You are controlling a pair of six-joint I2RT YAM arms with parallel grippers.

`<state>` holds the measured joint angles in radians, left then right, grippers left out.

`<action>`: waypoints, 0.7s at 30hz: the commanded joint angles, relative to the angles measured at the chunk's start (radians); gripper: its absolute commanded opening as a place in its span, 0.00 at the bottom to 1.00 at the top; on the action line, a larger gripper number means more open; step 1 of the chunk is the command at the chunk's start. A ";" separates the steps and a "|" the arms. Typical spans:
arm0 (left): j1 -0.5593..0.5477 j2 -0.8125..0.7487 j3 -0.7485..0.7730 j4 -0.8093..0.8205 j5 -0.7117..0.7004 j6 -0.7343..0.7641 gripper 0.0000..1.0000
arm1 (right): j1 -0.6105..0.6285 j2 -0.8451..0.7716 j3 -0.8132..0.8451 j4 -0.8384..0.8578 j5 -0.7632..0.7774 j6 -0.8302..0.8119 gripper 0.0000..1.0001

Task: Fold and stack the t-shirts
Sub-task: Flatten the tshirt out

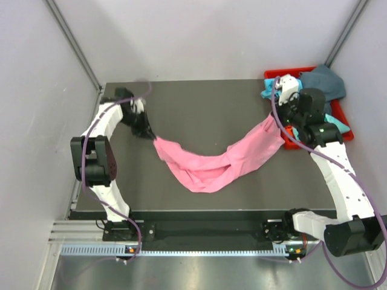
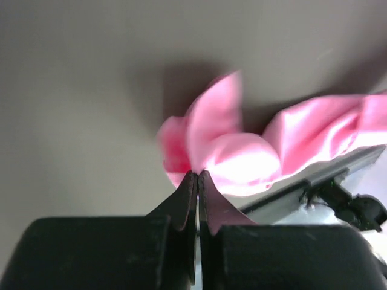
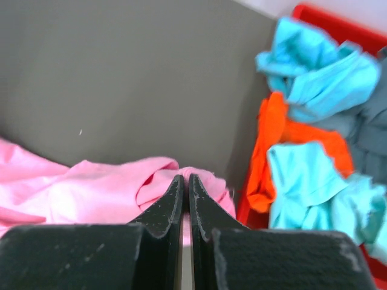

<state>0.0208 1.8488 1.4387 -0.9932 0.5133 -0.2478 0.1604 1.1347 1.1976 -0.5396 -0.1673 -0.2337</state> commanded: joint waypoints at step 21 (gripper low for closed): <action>0.004 -0.106 0.462 -0.041 0.025 0.125 0.00 | -0.013 0.077 0.355 0.070 0.020 -0.007 0.00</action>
<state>0.0208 1.8080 1.7966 -1.0103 0.5098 -0.1402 0.1585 1.2705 1.5181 -0.4740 -0.1158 -0.2642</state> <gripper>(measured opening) 0.012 0.014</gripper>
